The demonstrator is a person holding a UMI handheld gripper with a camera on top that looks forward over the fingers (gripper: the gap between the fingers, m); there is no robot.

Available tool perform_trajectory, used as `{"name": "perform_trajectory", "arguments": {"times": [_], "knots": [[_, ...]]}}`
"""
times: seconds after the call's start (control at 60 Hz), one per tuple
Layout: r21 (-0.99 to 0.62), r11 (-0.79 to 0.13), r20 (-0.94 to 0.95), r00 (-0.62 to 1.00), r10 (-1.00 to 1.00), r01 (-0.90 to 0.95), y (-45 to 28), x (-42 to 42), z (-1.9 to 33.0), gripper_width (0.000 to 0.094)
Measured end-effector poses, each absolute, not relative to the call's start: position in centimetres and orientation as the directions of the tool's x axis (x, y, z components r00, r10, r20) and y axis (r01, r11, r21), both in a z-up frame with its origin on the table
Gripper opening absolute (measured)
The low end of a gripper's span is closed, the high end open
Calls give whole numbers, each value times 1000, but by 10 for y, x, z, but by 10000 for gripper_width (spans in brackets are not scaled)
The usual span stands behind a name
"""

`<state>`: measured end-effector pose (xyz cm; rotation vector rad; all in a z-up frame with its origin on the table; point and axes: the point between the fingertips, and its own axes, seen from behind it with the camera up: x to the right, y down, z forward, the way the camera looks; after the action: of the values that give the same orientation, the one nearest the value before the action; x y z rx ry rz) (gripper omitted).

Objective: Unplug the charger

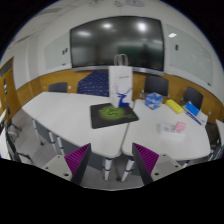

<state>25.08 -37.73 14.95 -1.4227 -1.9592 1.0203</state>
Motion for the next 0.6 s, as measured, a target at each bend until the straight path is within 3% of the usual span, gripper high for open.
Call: {"name": "perform_trajectory", "arguments": {"times": [0.3,0.6], "knots": [[-847,-11,-3,16,1000,531,-202,181,131,860],[-878,-40,25,129,991,477,-88,138,100,865]]}}
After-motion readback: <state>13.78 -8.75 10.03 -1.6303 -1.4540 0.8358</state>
